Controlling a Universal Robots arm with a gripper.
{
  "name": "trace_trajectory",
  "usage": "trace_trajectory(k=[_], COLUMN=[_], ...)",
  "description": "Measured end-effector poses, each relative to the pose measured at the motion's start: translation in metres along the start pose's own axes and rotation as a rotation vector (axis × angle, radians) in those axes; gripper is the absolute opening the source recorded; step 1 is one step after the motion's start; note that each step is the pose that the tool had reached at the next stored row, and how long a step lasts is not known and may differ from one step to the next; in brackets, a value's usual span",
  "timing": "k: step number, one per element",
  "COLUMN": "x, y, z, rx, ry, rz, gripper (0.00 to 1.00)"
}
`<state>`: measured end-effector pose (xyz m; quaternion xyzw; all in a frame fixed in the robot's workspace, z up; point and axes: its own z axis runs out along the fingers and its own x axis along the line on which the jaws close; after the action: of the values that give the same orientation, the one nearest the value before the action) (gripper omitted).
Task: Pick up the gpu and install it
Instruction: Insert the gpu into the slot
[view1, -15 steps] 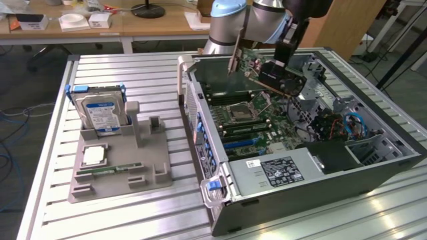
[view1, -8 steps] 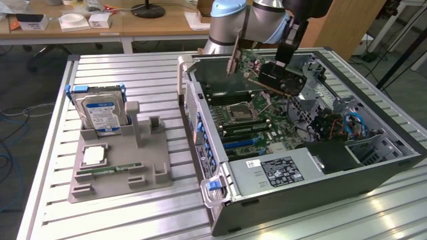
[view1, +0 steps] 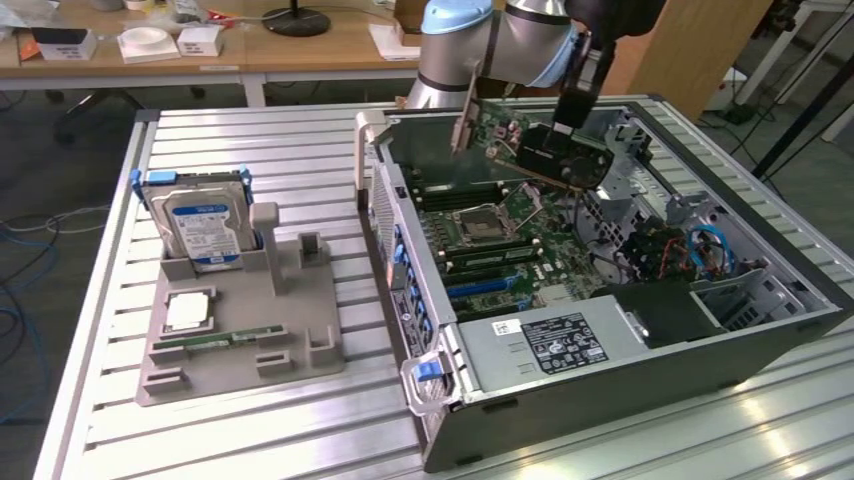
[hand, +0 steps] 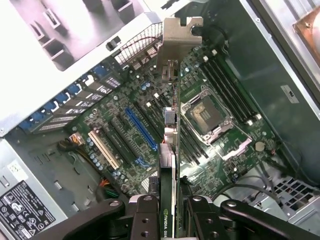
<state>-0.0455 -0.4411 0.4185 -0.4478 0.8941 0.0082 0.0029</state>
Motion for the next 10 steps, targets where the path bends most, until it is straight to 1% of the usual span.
trace_trajectory(k=[10], x=[0.0000], y=[0.0000], z=[0.0000], rx=[-0.0012], ry=[0.0011], rz=[-0.094], gripper=[0.26])
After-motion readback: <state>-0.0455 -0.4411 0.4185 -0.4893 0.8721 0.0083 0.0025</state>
